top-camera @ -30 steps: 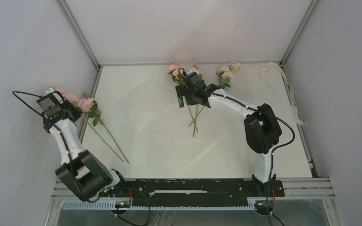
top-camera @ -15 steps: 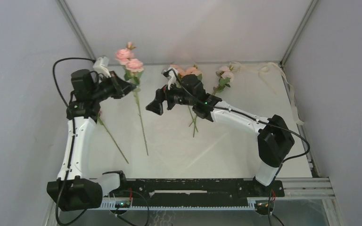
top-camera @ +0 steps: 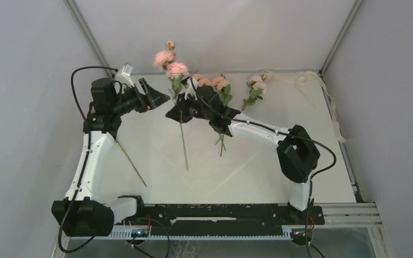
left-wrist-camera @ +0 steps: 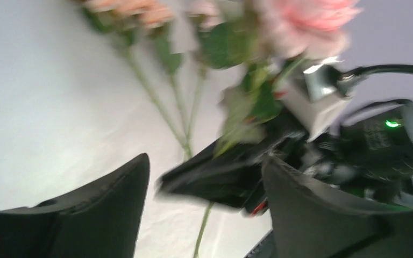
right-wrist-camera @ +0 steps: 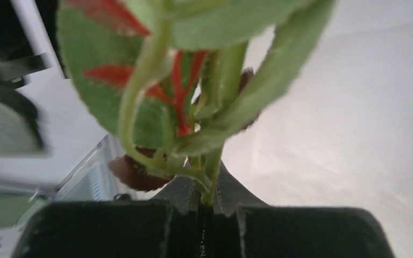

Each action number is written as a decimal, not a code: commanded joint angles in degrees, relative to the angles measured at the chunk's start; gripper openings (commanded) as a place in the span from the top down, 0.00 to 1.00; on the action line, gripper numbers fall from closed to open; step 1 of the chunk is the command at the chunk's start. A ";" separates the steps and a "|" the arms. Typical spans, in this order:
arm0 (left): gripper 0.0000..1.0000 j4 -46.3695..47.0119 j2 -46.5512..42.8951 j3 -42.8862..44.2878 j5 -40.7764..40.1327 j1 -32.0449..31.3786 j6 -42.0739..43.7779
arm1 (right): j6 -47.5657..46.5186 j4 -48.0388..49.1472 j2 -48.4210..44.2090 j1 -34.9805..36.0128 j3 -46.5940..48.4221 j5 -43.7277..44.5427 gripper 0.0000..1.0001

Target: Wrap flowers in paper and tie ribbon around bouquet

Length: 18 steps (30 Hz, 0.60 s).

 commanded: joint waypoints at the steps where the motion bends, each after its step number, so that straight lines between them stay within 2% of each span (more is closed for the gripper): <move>1: 0.11 -13.72 1.97 -2.06 -18.78 9.01 8.53 | 1.36 -13.24 -0.92 -5.49 1.23 17.20 1.00; 2: 0.09 -13.39 3.07 -4.15 -23.87 12.33 9.40 | 0.46 -18.09 0.12 -6.47 2.00 20.06 1.00; 5: 0.08 -10.11 9.59 -8.14 -30.29 23.15 10.26 | -2.15 -26.36 4.88 -9.28 5.88 26.91 0.98; 7: 0.06 -8.81 14.55 -8.37 -31.74 27.79 11.45 | -4.29 -30.82 8.68 -10.51 9.38 29.89 0.79; 9: 0.03 -8.31 19.73 -7.49 -33.44 29.63 13.13 | -6.68 -36.37 12.52 -11.30 14.65 33.40 0.46; 10: 0.02 -8.28 22.12 -6.78 -34.10 29.97 14.07 | -7.13 -39.43 13.90 -11.56 17.27 35.36 0.36; 12: 0.00 -8.04 26.80 -5.16 -33.70 30.00 15.23 | -7.78 -43.12 14.77 -11.61 20.45 37.14 0.26; 13: 0.00 -8.34 29.75 -3.88 -32.09 29.96 16.43 | -8.11 -43.49 13.92 -11.25 20.41 37.94 0.18; 14: 0.00 -9.91 32.80 -1.72 -32.11 29.97 16.78 | -8.80 -43.02 12.45 -10.59 19.57 38.81 0.03; 17: 0.07 -12.93 39.79 3.09 -31.24 30.06 17.29 | -10.51 -42.25 7.80 -8.36 16.41 41.45 0.00; 18: 0.17 -13.01 41.12 3.74 -31.04 30.07 17.25 | -10.75 -42.27 6.36 -7.86 15.20 41.66 0.00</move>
